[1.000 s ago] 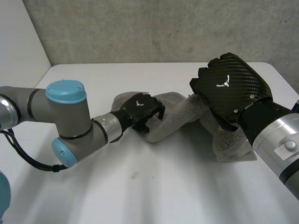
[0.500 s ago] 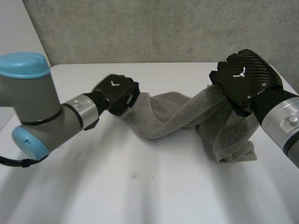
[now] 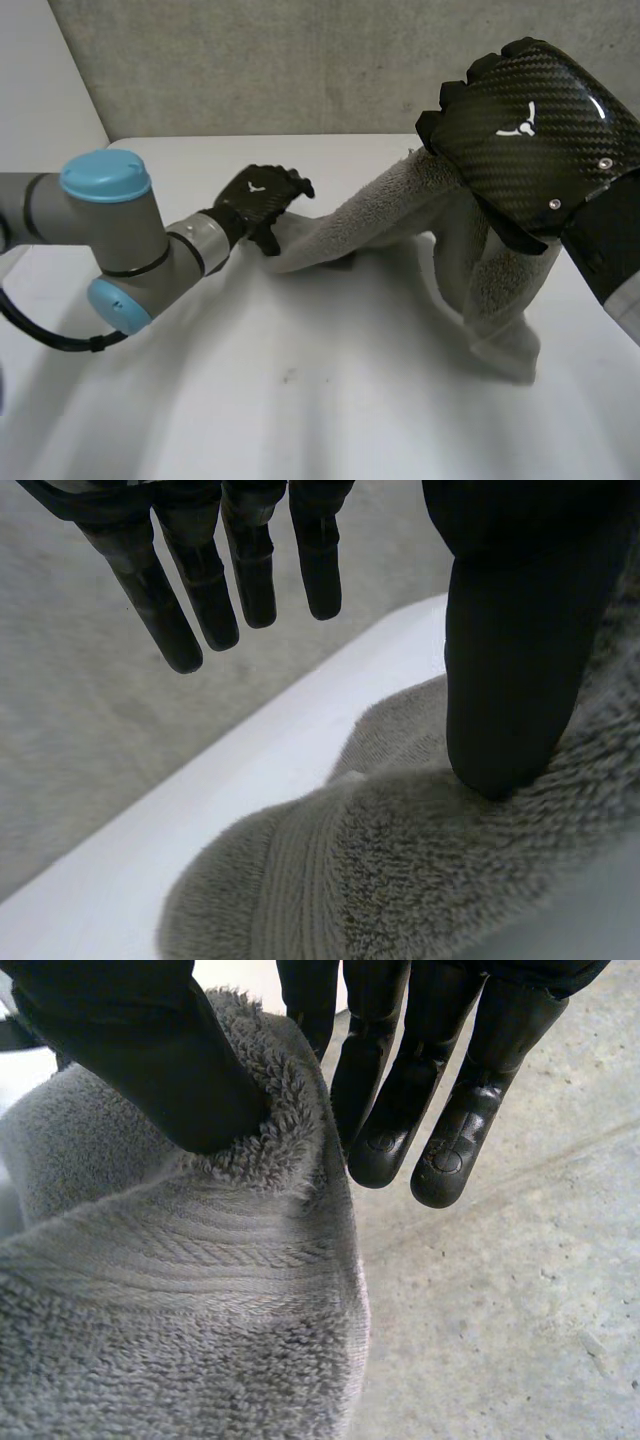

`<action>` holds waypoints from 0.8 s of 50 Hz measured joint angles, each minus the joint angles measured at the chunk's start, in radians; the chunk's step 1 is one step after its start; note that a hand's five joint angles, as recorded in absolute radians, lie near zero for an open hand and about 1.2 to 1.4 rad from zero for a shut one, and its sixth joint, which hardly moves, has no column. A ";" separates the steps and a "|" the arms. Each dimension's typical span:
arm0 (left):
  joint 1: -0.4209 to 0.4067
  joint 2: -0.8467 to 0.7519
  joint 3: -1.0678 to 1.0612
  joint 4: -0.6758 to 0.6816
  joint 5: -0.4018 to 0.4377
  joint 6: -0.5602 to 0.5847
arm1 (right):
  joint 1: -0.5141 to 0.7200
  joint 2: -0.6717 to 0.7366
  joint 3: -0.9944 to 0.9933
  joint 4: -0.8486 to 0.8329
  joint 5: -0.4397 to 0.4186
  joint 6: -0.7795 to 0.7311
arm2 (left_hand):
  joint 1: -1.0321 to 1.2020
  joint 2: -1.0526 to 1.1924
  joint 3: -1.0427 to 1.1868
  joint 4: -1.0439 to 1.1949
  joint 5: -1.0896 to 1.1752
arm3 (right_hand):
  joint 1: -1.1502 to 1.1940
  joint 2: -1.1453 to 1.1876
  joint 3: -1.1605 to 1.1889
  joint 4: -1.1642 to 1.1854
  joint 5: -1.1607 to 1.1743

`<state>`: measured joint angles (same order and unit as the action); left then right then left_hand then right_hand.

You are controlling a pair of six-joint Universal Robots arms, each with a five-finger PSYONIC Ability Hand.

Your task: Fold the laundry

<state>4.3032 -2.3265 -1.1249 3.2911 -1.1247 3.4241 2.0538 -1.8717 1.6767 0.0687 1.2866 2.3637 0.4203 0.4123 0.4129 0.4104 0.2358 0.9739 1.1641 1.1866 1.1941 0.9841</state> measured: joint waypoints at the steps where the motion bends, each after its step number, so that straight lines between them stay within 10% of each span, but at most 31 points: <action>1: 0.000 -0.016 0.017 -0.011 0.012 0.009 | 0.000 -0.004 0.003 0.004 0.000 0.000 | 0.000 0.001 0.001 0.002 0.001 | 0.000 0.000 0.000 0.000 0.000; 30: -0.002 -0.143 0.109 -0.309 0.066 0.325 | -0.039 0.019 0.050 0.001 -0.017 -0.002 | 0.016 0.029 0.029 0.031 0.031 | 0.000 0.000 0.000 0.000 0.000; 40: -0.002 -0.083 0.068 -0.336 0.037 0.398 | -0.071 0.080 0.033 -0.060 -0.015 -0.001 | 0.696 0.723 0.720 0.725 0.718 | 0.000 0.000 0.000 0.000 0.000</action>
<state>4.3011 -2.4096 -1.0573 2.9548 -1.0872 3.8220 1.9832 -1.7916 1.7095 0.0082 1.2719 2.3626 1.1159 1.1354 1.1331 1.1349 0.9539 0.9739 1.1641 1.1866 1.1941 0.9841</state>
